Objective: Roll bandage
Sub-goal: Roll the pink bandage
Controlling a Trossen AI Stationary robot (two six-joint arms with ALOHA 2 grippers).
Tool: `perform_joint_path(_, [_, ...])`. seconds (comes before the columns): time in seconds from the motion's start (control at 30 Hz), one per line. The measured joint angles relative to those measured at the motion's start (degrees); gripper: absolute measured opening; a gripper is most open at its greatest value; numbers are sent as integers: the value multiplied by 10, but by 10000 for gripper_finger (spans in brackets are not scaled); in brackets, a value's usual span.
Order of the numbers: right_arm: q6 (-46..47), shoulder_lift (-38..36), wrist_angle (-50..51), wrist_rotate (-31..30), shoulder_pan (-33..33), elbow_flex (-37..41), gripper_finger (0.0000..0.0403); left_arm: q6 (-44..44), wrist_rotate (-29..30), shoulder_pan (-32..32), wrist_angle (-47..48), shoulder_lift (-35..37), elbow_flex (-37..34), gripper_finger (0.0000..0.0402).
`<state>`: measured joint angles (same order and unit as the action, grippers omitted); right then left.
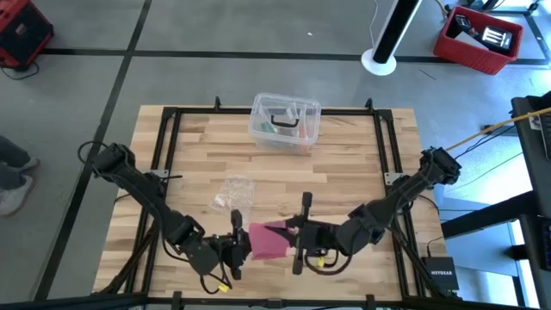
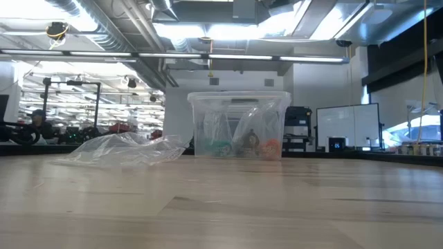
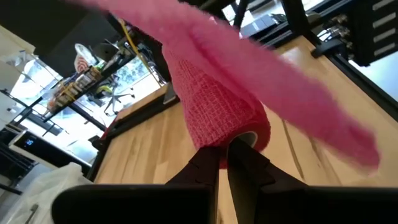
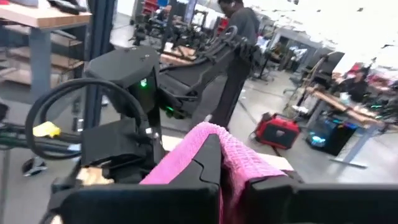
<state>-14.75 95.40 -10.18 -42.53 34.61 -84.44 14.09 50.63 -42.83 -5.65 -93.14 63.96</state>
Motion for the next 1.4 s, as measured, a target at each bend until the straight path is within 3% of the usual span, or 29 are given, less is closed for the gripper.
perform_joint_path(0.3, [183, -33, 150, 147, -88, 0, 7, -9, 2, -4, -3, -2, 0, 13])
perform_joint_path(0.6, [284, -40, 191, 298, -177, -1, 7, -7, 2, -4, -7, -2, 0, 13])
perform_joint_path(1.0, [372, -35, 228, 367, -239, -1, 14, -6, -7, -6, -8, -2, -1, 12])
perform_joint_path(1.13, [373, -35, 224, 382, -237, -1, 56, -27, -1, -6, -9, -2, -1, 10])
perform_joint_path(1.4, [371, -35, 224, 443, -221, -1, 197, -36, 5, -6, -9, -2, -1, 1])
